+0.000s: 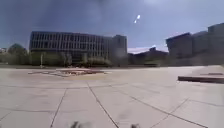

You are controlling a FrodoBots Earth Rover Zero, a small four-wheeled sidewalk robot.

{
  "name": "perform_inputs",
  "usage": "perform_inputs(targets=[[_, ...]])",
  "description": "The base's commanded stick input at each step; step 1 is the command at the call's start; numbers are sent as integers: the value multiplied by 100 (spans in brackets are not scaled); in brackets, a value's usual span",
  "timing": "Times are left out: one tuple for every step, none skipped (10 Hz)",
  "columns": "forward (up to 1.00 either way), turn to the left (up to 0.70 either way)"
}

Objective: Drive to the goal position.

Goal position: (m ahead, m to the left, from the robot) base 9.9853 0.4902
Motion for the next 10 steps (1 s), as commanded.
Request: perform_inputs(targets=[[85,-31],[85,-31],[85,-31],[85,-27],[85,2],[85,3],[85,3],[85,3],[85,3],[85,3]])
